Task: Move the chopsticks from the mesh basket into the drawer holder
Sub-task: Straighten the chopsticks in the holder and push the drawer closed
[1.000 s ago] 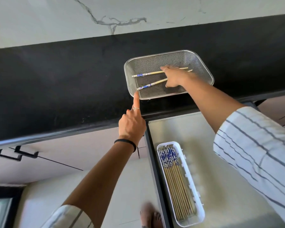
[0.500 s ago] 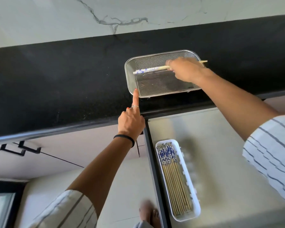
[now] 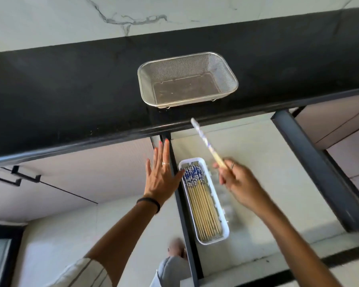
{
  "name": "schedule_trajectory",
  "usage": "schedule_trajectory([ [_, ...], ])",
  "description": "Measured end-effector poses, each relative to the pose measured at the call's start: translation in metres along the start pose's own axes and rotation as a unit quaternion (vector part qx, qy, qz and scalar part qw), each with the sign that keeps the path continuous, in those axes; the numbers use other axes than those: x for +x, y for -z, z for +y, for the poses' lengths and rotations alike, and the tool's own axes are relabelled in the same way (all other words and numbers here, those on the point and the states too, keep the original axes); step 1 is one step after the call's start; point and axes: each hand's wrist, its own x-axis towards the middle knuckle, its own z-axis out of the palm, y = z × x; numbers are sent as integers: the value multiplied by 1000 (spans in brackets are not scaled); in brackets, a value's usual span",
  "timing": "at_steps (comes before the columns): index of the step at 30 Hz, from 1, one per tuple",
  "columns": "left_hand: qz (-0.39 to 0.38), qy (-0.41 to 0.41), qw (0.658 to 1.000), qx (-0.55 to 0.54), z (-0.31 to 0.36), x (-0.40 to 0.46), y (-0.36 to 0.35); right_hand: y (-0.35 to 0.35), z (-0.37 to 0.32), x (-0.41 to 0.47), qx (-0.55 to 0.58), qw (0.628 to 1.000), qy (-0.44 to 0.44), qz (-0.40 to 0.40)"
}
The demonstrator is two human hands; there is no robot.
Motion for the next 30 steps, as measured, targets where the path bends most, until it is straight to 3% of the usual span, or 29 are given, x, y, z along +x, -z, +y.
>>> schedule_trajectory([
  [5, -184, -1, 978, 97, -14, -55, -39, -49, 51, -39, -58, 985, -160, -31],
  [8, -250, -6, 957, 144, -15, -73, -52, -68, 63, -46, -98, 974, -194, -54],
  [30, -273, -27, 943, 188, -2, -88, -53, -120, 81, -27, -285, 950, -106, -68],
])
